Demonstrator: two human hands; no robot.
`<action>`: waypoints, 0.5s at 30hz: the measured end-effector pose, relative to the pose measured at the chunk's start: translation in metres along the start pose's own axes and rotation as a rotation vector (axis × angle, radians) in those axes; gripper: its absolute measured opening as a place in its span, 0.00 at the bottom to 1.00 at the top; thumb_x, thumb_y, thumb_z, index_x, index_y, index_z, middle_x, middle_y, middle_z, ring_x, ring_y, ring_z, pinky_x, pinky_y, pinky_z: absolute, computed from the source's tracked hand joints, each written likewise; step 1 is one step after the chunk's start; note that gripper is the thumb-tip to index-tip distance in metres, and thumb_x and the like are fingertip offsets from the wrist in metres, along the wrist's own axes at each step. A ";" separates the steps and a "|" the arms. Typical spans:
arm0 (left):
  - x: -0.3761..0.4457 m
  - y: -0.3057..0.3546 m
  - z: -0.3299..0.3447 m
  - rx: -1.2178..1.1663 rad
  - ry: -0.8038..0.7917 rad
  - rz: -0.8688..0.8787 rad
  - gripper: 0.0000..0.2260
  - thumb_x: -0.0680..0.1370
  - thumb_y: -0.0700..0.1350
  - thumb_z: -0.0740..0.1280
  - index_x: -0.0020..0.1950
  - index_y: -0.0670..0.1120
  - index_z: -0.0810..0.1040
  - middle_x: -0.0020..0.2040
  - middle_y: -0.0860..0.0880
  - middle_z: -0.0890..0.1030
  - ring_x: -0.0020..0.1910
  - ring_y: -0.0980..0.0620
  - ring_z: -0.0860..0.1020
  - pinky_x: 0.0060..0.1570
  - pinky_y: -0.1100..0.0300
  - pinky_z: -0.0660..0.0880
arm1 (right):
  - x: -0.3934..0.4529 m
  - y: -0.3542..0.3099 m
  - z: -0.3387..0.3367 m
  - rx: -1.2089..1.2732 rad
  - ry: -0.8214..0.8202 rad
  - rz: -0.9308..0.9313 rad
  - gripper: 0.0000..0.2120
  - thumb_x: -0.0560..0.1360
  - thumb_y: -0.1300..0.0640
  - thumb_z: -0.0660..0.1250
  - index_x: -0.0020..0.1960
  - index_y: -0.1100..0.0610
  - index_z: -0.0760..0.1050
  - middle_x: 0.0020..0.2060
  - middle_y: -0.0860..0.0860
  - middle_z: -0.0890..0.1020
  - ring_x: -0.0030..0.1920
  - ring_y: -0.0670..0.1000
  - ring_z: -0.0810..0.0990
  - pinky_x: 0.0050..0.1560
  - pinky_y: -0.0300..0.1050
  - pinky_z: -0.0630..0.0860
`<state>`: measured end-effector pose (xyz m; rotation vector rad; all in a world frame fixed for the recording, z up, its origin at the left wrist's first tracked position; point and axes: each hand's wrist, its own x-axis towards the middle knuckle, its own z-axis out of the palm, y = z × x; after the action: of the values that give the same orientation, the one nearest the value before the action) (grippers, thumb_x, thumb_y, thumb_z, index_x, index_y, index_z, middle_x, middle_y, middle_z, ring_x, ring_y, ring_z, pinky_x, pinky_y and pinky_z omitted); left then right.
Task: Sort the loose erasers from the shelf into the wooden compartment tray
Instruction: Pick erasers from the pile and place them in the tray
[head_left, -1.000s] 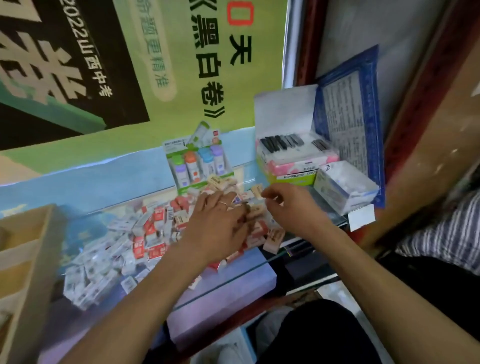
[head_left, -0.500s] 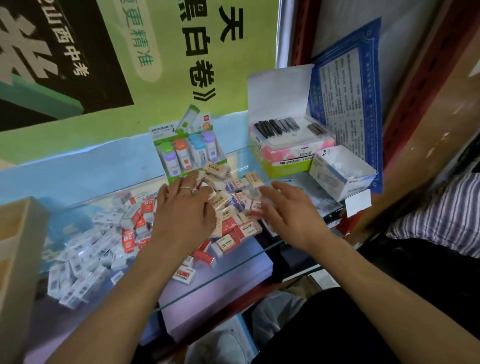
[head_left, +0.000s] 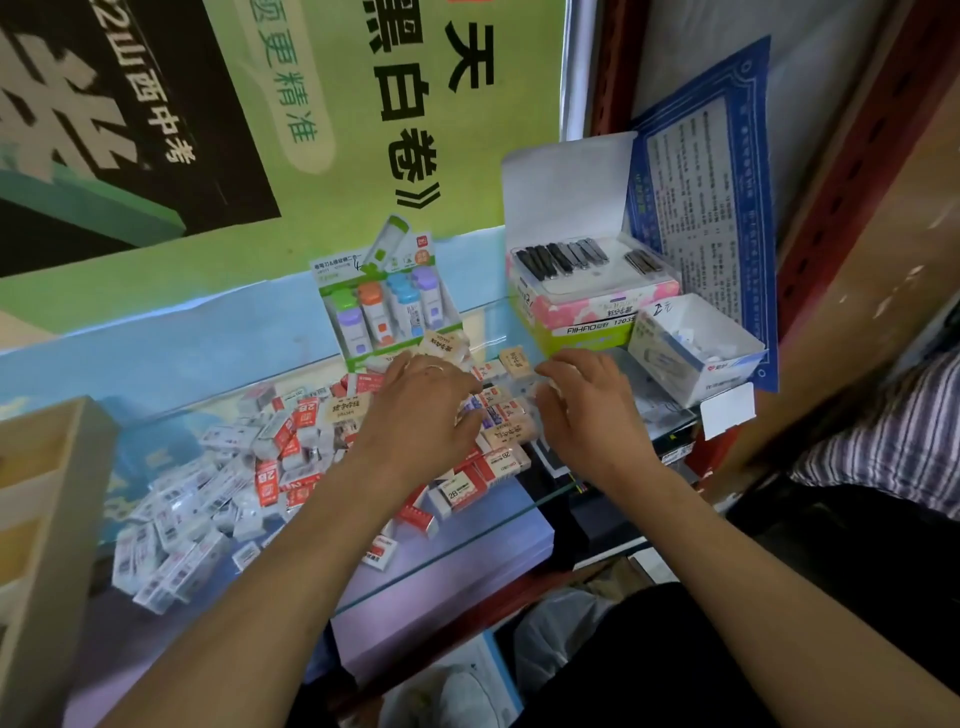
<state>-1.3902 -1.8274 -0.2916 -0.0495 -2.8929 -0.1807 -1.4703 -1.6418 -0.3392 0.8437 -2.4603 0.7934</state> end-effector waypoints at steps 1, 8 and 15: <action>0.006 0.003 0.000 0.008 -0.040 -0.004 0.15 0.77 0.54 0.64 0.61 0.50 0.79 0.56 0.49 0.81 0.60 0.47 0.73 0.67 0.50 0.63 | -0.001 0.001 0.001 0.011 -0.007 -0.014 0.14 0.76 0.56 0.60 0.55 0.61 0.79 0.54 0.58 0.79 0.54 0.61 0.75 0.54 0.55 0.74; 0.048 0.011 -0.009 0.150 -0.324 -0.028 0.22 0.72 0.65 0.66 0.54 0.48 0.80 0.49 0.47 0.80 0.52 0.46 0.74 0.48 0.53 0.70 | -0.005 0.006 0.005 0.070 0.010 0.051 0.09 0.75 0.59 0.63 0.52 0.61 0.78 0.52 0.56 0.77 0.52 0.57 0.73 0.48 0.54 0.76; 0.062 0.016 -0.009 0.219 -0.290 0.000 0.17 0.69 0.59 0.70 0.49 0.48 0.82 0.42 0.49 0.82 0.43 0.48 0.78 0.44 0.55 0.76 | -0.005 0.009 0.007 0.093 0.026 0.071 0.08 0.75 0.58 0.63 0.50 0.60 0.78 0.52 0.54 0.77 0.52 0.56 0.73 0.47 0.54 0.76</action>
<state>-1.4472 -1.8114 -0.2660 -0.0399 -3.1811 0.1571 -1.4738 -1.6380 -0.3505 0.7774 -2.4586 0.9443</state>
